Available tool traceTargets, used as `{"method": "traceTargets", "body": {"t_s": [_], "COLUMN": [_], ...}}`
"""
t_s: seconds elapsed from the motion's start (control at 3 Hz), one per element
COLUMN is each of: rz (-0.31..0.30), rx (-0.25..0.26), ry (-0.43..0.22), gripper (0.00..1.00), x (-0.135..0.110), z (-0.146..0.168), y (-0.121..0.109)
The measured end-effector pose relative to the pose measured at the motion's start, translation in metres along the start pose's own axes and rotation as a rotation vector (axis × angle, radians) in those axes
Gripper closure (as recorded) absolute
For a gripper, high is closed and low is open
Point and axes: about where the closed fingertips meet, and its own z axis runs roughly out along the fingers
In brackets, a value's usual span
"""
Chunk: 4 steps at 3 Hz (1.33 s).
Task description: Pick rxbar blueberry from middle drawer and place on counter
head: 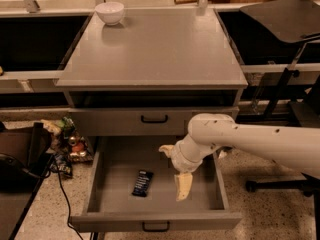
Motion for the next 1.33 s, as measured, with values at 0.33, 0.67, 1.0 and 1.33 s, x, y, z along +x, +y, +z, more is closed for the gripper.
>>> {"method": "traceTargets", "body": {"t_s": [0.33, 0.67, 1.0, 1.33], "rz": [0.003, -0.097, -0.216, -0.304], "rx": [0.0, -0.03, -0.051, -0.06], "ry": [-0.001, 0.012, -0.034, -0.08], "gripper": [0.0, 0.0, 0.0, 0.0], "x": [0.0, 0.007, 0.014, 0.013], "z": [0.0, 0.018, 0.047, 0.081], "y": [0.0, -0.003, -0.011, -0.018]}}
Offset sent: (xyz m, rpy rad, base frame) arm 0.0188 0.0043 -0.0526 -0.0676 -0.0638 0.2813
